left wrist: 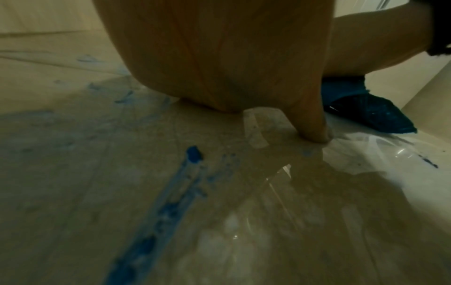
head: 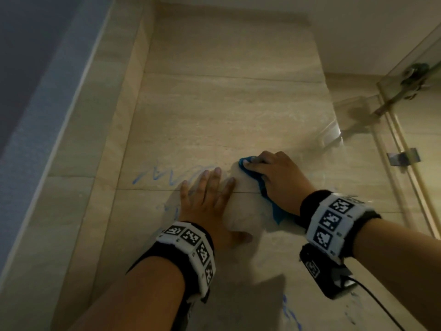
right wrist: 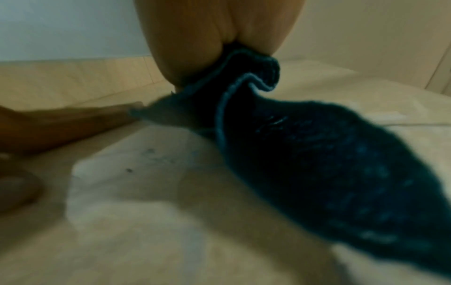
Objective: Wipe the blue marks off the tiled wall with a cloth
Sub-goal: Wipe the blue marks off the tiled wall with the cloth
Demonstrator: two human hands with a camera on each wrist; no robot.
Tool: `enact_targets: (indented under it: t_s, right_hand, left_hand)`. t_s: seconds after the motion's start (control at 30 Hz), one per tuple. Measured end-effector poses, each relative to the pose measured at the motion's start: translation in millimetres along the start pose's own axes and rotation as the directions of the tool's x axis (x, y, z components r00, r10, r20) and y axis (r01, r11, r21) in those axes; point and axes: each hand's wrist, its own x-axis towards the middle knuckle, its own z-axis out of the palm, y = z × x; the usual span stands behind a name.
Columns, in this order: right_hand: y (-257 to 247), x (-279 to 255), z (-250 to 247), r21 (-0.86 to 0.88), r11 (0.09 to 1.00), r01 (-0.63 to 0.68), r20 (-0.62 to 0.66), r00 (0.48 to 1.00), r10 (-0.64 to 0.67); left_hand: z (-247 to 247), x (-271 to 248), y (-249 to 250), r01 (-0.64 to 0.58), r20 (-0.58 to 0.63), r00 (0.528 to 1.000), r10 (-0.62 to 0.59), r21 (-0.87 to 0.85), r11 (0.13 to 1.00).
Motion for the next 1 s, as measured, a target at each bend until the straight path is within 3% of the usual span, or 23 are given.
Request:
enact_targets:
  t_s: [0.1, 0.3, 0.43, 0.6, 0.7, 0.8, 1.0]
  right_hand:
    - [8.6, 0.5, -3.2, 0.042, 0.999, -0.015, -0.032, 0.999, 0.017]
    - [-2.4, 25.7, -0.8, 0.204, 0.966, -0.160, -0.185, 0.963, 0.198]
    - [-4.3, 19.8, 8.0, 0.135, 0.986, -0.094, -0.145, 0.983, 0.114]
    - [7.6, -0.3, 8.2, 0.176, 0.983, 0.045, -0.054, 0.998, -0.036]
    - [10.2, 5.7, 1.4, 0.245, 0.969, -0.034, -0.054, 0.997, 0.049]
    - [4.8, 20.8, 2.7, 0.203, 0.974, -0.100, -0.133, 0.983, 0.129]
    - [-8.6, 21.1, 8.4, 0.176, 0.982, -0.073, -0.149, 0.984, 0.099]
  left_hand:
    - [0.3, 0.2, 0.5, 0.003, -0.003, 1.000, -0.003, 0.007, 1.000]
    - [-6.5, -0.9, 0.7, 0.006, 0.068, 0.998, -0.007, 0.019, 1.000]
    - [-4.0, -0.2, 0.3, 0.008, 0.049, 0.999, -0.009, 0.023, 1.000]
    - [3.5, -0.3, 0.6, 0.019, -0.042, 0.999, -0.019, 0.003, 1.000]
    - [3.7, -0.6, 1.7, 0.018, -0.053, 0.998, -0.017, 0.015, 1.000]
    - [-0.6, -1.0, 0.5, 0.004, -0.005, 1.000, -0.004, 0.029, 1.000]
    - [0.9, 1.5, -0.9, 0.012, -0.001, 1.000, -0.012, 0.029, 0.999]
